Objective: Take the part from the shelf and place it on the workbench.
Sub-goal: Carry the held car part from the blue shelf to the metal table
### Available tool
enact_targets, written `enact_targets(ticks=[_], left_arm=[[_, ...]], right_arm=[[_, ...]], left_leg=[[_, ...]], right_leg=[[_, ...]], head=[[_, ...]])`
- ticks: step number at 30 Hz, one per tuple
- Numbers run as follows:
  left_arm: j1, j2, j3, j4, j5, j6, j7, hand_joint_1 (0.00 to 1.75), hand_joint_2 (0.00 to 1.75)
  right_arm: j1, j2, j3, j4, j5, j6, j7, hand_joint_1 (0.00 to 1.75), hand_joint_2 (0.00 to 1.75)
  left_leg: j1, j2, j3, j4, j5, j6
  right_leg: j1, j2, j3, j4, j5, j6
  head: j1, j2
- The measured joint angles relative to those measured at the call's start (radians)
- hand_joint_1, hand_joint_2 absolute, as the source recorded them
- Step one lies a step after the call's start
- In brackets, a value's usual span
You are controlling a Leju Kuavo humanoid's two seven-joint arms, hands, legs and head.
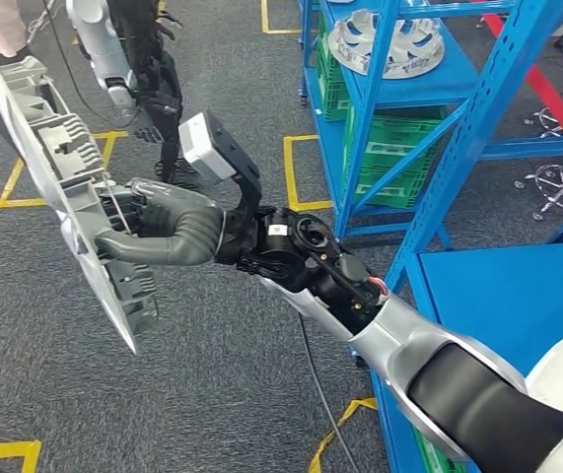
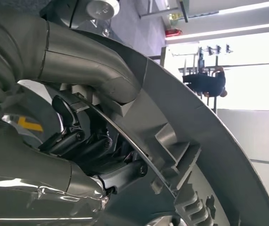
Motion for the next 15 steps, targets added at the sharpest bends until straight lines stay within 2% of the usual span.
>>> enact_targets(ticks=[1, 3, 4, 5, 6, 7, 8, 9, 10, 11, 14, 15], left_arm=[[0.000, 0.001, 0.002, 0.000, 0.002, 0.000, -0.001, 0.00, 1.75], [0.002, 0.002, 0.004, 0.000, 0.004, 0.000, -0.002, 0.00, 1.75], [0.004, 0.002, 0.005, 0.000, 0.005, 0.000, -0.002, 0.00, 1.75], [0.006, 0.002, 0.007, 0.000, 0.006, 0.000, -0.002, 0.00, 1.75], [0.008, 0.002, 0.008, 0.000, 0.007, 0.000, -0.002, 0.00, 1.75], [0.009, 0.003, 0.009, 0.000, 0.008, 0.000, -0.003, 0.00, 1.75], [0.010, 0.004, 0.010, 0.000, 0.010, 0.000, -0.003, 0.00, 1.75], [0.009, 0.004, 0.011, 0.000, 0.011, 0.000, -0.003, 0.00, 1.75], [0.009, 0.005, 0.011, 0.000, 0.012, 0.000, -0.004, 0.00, 1.75], [0.009, 0.004, 0.012, 0.000, 0.013, 0.000, -0.004, 0.00, 1.75], [0.011, 0.003, 0.014, 0.000, 0.015, 0.001, -0.005, 0.00, 1.75], [0.011, 0.003, 0.015, 0.000, 0.016, 0.002, -0.005, 0.00, 1.75]], right_arm=[[-0.002, 0.002, 0.001, 0.002, 0.000, 0.001, -0.001, 1.75, 1.75], [-0.005, 0.004, 0.002, 0.006, 0.002, 0.002, -0.003, 1.75, 1.75], [-0.005, 0.004, 0.002, 0.009, 0.002, 0.002, -0.004, 1.75, 1.75], [-0.005, 0.004, 0.003, 0.012, 0.002, 0.004, -0.004, 1.75, 1.75], [-0.005, 0.005, 0.004, 0.015, 0.002, 0.006, -0.005, 1.75, 1.75], [-0.005, 0.006, 0.005, 0.016, 0.002, 0.008, -0.005, 1.75, 1.75], [-0.006, 0.007, 0.005, 0.018, 0.003, 0.010, -0.006, 1.75, 1.75], [-0.007, 0.009, 0.006, 0.019, 0.003, 0.011, -0.008, 1.75, 1.75], [-0.009, 0.011, 0.006, 0.021, 0.004, 0.011, -0.009, 1.75, 1.75], [-0.010, 0.012, 0.006, 0.022, 0.005, 0.012, -0.010, 1.75, 1.75], [-0.011, 0.013, 0.006, 0.025, 0.007, 0.013, -0.012, 1.75, 1.75], [-0.011, 0.013, 0.006, 0.025, 0.007, 0.014, -0.013, 1.75, 1.75]], left_leg=[[0.001, 0.007, -0.021, 0.043, -0.023, -0.004], [0.002, 0.018, -0.094, 0.185, -0.081, -0.011], [0.003, 0.020, -0.133, 0.251, -0.099, -0.015], [0.005, 0.021, -0.157, 0.285, -0.099, -0.019], [0.008, 0.024, -0.161, 0.279, -0.081, -0.022], [0.011, 0.028, -0.145, 0.233, -0.047, -0.026], [0.016, 0.037, -0.115, 0.162, -0.007, -0.029], [0.016, 0.045, -0.084, 0.095, 0.019, -0.032], [0.016, 0.050, -0.062, 0.048, 0.033, -0.028], [0.015, 0.053, -0.051, 0.025, 0.034, -0.022], [0.011, 0.043, -0.049, 0.028, 0.022, 0.004], [0.010, 0.040, -0.046, 0.028, 0.020, 0.012]], right_leg=[[-0.002, -0.004, 0.004, -0.005, 0.001, -0.004], [-0.002, -0.014, 0.007, -0.006, -0.001, -0.010], [-0.002, -0.018, 0.008, -0.005, -0.003, -0.012], [-0.002, -0.022, 0.008, -0.004, -0.005, -0.013], [-0.002, -0.025, 0.009, -0.002, -0.008, -0.012], [-0.003, -0.027, 0.010, 0.002, -0.012, -0.010], [-0.003, -0.029, 0.010, 0.009, -0.019, -0.005], [-0.001, -0.031, 0.008, 0.019, -0.027, 0.001], [0.001, -0.032, 0.006, 0.029, -0.035, 0.007], [0.004, -0.034, 0.004, 0.036, -0.042, 0.012], [0.003, -0.038, 0.004, 0.046, -0.057, 0.025], [0.000, -0.037, -0.003, 0.064, -0.071, 0.029]], head=[[-0.006, 0.000], [-0.020, 0.000], [-0.026, 0.000], [-0.029, 0.000], [-0.032, 0.000], [-0.035, 0.000], [-0.037, 0.000], [-0.040, 0.000], [-0.042, 0.000], [-0.042, 0.000], [-0.032, 0.000], [-0.029, 0.000]])
